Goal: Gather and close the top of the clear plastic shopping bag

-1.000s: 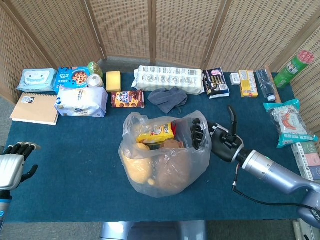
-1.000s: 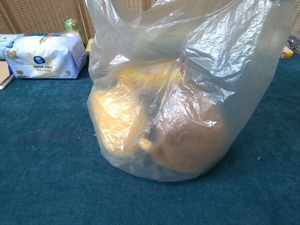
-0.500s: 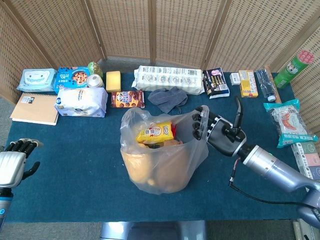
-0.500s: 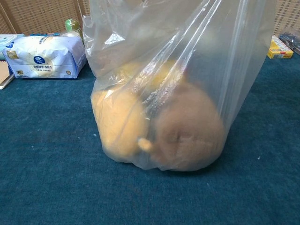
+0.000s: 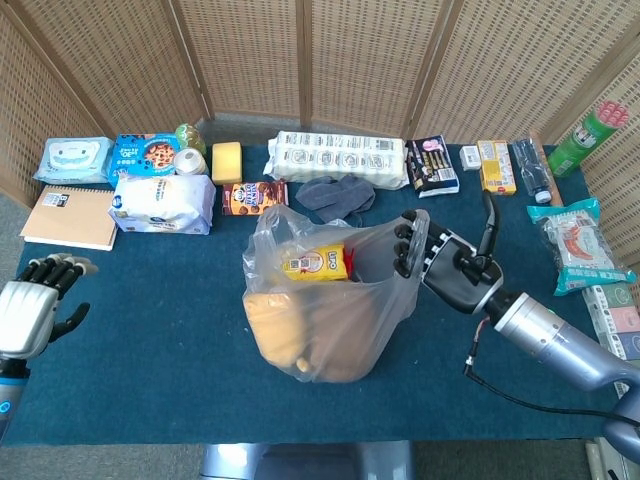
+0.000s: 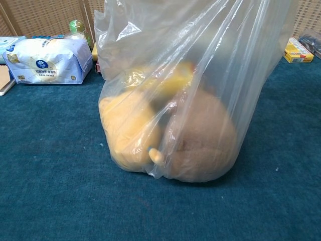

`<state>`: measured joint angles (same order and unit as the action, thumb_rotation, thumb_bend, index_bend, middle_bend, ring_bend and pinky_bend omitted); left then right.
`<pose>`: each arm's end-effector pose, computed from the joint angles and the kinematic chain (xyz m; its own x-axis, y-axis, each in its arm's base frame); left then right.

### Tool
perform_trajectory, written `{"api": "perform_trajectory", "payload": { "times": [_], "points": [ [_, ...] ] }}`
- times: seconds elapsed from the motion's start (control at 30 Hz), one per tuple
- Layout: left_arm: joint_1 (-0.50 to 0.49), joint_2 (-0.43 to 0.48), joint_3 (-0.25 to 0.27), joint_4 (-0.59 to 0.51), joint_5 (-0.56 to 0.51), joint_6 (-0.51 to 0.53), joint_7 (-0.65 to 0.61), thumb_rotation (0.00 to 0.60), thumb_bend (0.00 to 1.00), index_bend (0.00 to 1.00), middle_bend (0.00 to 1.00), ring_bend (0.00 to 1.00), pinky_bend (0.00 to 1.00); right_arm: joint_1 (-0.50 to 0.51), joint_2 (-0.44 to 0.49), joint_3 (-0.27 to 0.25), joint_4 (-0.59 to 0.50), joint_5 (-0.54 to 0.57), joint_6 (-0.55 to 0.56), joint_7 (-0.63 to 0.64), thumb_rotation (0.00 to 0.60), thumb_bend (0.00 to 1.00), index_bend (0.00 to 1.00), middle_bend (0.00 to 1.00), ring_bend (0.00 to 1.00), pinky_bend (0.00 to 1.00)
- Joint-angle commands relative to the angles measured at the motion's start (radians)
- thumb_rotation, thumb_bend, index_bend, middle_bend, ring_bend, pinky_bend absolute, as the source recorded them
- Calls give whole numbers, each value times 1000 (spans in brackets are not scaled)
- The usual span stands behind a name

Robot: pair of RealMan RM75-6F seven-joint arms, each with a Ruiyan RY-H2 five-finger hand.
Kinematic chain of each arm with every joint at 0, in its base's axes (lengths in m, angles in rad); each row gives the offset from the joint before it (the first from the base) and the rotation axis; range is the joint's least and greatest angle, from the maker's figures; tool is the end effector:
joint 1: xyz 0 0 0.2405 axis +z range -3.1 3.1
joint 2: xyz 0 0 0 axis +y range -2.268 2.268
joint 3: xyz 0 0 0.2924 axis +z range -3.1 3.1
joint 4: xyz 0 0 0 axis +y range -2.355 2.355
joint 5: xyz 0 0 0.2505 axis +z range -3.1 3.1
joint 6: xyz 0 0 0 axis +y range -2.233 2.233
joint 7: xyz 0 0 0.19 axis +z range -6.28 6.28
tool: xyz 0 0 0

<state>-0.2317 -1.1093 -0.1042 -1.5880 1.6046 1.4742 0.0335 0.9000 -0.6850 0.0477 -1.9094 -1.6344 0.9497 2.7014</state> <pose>-0.3029 0.2933 0.1441 0.4484 -0.1149 0.8864 0.8541 -0.2376 -0.4628 -0.0896 -0.3865 0.1584 -0.8507 -0.3362 -0.4040 0.1144 0.6318 -0.7667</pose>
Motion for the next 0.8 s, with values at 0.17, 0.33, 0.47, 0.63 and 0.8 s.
{"api": "perform_trajectory", "payload": {
  "times": [0.17,0.33,0.47,0.63,0.8],
  "points": [
    [-91,10,-42,-16,10,-76,-62,600,261,228,320,245,269,-17,-4,-3,4,-72,31,-44,21,176,377,463,508,563],
    [-153,17,-72,-32,5,-124,-128,600,255,213,318,245,269,-32,-22,-15,33,-160,99,-116,20,231,377,423,458,490],
    [-179,27,-80,-45,17,-133,-127,600,241,209,313,245,269,-40,-49,-22,64,-195,140,-202,24,243,367,364,351,356],
    [-197,37,-76,-59,35,-135,-128,600,224,205,305,245,269,-59,-99,-28,105,-213,194,-334,19,244,329,310,253,223],
    [-226,49,-77,-53,57,-147,-161,600,213,174,291,236,268,-62,-120,-44,123,-228,222,-383,20,244,313,297,231,194]
  ]
}}
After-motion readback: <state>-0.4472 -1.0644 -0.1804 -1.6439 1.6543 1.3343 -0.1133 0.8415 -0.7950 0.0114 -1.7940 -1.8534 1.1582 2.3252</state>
